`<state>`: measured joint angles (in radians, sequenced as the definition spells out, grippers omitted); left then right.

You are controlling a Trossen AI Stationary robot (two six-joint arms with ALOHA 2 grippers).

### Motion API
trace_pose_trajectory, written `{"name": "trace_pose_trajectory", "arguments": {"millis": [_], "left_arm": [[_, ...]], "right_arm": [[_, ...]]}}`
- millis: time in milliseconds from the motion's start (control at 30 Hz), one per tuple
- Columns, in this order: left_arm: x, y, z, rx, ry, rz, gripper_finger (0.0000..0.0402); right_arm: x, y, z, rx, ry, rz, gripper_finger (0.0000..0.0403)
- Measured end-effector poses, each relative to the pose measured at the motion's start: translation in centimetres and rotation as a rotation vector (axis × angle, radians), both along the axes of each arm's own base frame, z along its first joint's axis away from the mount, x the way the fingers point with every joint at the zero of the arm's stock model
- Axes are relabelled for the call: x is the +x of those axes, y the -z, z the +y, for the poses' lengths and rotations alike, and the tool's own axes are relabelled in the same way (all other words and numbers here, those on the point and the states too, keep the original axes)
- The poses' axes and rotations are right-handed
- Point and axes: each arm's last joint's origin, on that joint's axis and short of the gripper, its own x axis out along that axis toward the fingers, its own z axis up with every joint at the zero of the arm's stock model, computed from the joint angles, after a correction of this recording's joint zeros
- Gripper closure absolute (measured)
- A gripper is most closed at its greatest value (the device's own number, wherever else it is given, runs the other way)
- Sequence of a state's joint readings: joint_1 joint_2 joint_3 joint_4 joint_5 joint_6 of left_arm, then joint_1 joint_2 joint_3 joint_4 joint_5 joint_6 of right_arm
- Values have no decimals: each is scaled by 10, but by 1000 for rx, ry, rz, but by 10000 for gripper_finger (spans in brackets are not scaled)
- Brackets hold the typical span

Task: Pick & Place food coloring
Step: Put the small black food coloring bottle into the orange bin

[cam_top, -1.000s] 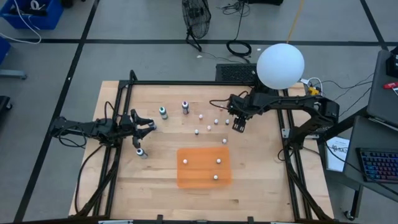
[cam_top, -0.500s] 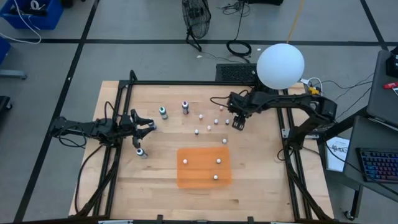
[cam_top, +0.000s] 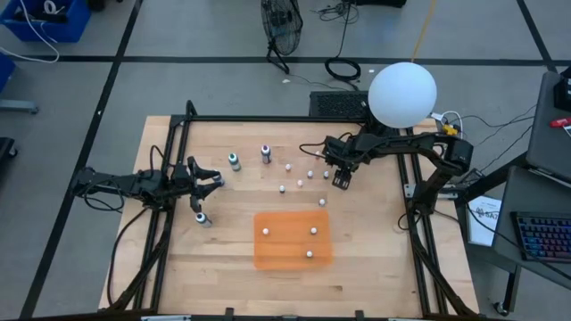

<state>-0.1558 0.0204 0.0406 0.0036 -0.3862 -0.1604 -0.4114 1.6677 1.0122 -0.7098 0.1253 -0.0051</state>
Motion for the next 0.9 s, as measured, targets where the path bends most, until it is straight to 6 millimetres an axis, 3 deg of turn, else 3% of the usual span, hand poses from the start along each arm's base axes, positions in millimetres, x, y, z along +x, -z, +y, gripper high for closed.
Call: {"name": "trace_pose_trajectory", "arguments": {"millis": [200, 433, 567, 733, 900], "left_arm": [[0, 0, 0, 0, 0, 0, 219], [0, 0, 0, 0, 0, 0, 220], [0, 0, 0, 0, 0, 0, 219], [0, 0, 0, 0, 0, 0, 220], [0, 0, 0, 0, 0, 0, 220]], "right_arm": [[0, 0, 0, -1, 0, -4, 241], [1, -1, 0, -1, -42, -9, 353], [3, -6, 6, -1, -76, -38, 354], [9, -41, 33, -25, -121, -134, 354], [19, -88, 85, -23, -215, -287, 354]]}}
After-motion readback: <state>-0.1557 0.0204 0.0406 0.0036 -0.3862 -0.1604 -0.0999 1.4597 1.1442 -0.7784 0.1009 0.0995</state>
